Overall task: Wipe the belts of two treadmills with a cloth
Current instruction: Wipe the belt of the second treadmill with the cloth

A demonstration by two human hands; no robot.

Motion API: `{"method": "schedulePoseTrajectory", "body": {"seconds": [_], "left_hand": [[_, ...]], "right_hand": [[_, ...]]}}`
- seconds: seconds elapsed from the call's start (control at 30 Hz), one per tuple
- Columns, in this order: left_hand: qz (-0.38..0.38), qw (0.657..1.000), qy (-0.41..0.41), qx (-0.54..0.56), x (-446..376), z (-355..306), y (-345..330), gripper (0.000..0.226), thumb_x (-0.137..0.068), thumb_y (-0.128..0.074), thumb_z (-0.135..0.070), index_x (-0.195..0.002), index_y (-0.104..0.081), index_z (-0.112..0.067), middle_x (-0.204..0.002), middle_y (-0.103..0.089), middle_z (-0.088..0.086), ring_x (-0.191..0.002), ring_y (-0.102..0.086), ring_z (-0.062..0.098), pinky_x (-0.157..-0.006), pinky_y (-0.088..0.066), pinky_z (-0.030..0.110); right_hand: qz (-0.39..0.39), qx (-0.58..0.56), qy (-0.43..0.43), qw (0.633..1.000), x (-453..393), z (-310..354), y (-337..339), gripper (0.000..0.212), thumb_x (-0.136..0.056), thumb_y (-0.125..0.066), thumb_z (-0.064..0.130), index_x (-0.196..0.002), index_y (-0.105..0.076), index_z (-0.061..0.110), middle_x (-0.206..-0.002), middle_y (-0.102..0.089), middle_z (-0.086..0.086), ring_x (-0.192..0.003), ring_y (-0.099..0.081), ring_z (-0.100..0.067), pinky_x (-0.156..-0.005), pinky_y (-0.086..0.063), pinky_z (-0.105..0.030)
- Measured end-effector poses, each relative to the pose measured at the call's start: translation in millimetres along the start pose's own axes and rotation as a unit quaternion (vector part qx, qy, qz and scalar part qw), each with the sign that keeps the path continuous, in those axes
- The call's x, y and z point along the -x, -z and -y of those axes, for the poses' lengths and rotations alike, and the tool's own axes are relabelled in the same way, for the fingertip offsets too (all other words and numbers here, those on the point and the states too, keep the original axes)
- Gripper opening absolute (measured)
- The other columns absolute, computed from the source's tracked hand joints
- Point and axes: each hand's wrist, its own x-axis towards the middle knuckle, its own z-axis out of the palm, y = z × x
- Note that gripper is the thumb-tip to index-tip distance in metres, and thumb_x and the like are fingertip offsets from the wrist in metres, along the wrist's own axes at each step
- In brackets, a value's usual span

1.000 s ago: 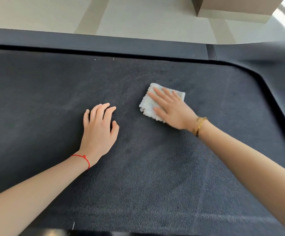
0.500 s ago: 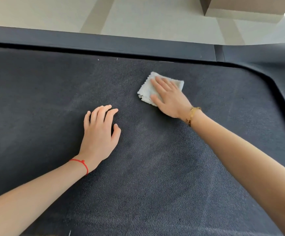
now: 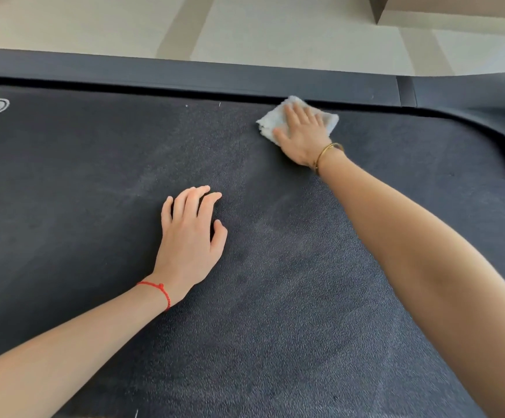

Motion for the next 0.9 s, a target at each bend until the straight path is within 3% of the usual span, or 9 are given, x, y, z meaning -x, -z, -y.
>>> {"method": "schedulePoseTrajectory", "body": {"seconds": [0.1,0.2,0.4,0.53,0.77,0.9], "left_hand": [[-0.001,1.0,-0.002,0.004,0,0,0,0.044,-0.096,-0.051,-0.022,-0.138,-0.052,-0.013,-0.146,-0.047,0.006,-0.142,-0.038,0.027,-0.12,-0.022,0.055],[-0.002,1.0,-0.003,0.008,1,1,0,0.043,-0.096,-0.051,-0.021,-0.139,-0.052,-0.013,-0.147,-0.047,0.005,-0.143,-0.037,0.026,-0.121,-0.022,0.055],[-0.004,1.0,-0.001,0.006,1,-1,0,0.044,-0.096,-0.051,-0.021,-0.138,-0.053,-0.013,-0.146,-0.048,0.006,-0.142,-0.037,0.028,-0.12,-0.023,0.056],[-0.006,1.0,-0.001,0.001,0,-1,0,0.043,-0.095,-0.051,-0.021,-0.137,-0.053,-0.013,-0.145,-0.048,0.007,-0.141,-0.039,0.028,-0.119,-0.024,0.056],[-0.012,1.0,-0.006,-0.001,1,-2,0,0.043,-0.094,-0.054,-0.019,-0.136,-0.054,-0.012,-0.144,-0.049,0.007,-0.139,-0.041,0.028,-0.118,-0.025,0.056],[-0.007,1.0,-0.005,0.004,1,-1,2,0.042,-0.095,-0.055,-0.02,-0.136,-0.054,-0.013,-0.144,-0.049,0.006,-0.14,-0.04,0.027,-0.118,-0.025,0.056]], "right_hand": [[0.003,0.005,0.098,0.995,14,18,-8,0.066,-0.102,-0.036,0.049,-0.158,-0.017,0.02,-0.165,-0.011,-0.005,-0.151,-0.008,-0.026,-0.121,-0.002,-0.039],[-0.025,0.034,0.13,0.991,25,3,-7,0.063,-0.099,-0.039,0.056,-0.155,-0.025,0.03,-0.164,-0.019,0.003,-0.149,-0.018,-0.023,-0.12,-0.007,-0.038],[-0.005,0.045,-0.016,0.999,5,-56,13,0.069,-0.097,-0.026,0.065,-0.157,-0.013,0.033,-0.166,-0.006,0.003,-0.152,-0.001,-0.031,-0.122,0.004,-0.048],[-0.02,0.022,-0.069,0.997,-4,-37,5,0.067,-0.098,-0.023,0.061,-0.157,-0.014,0.03,-0.166,-0.007,0.002,-0.15,-0.003,-0.037,-0.122,0.001,-0.049],[-0.008,0.045,0.085,0.995,26,21,-18,0.067,-0.098,-0.028,0.063,-0.157,-0.016,0.032,-0.165,-0.011,0.003,-0.149,-0.01,-0.033,-0.122,-0.005,-0.046],[-0.003,0.069,0.132,0.989,38,7,-17,0.067,-0.097,-0.03,0.064,-0.156,-0.018,0.034,-0.164,-0.015,0.005,-0.148,-0.015,-0.03,-0.121,-0.008,-0.045]]}}
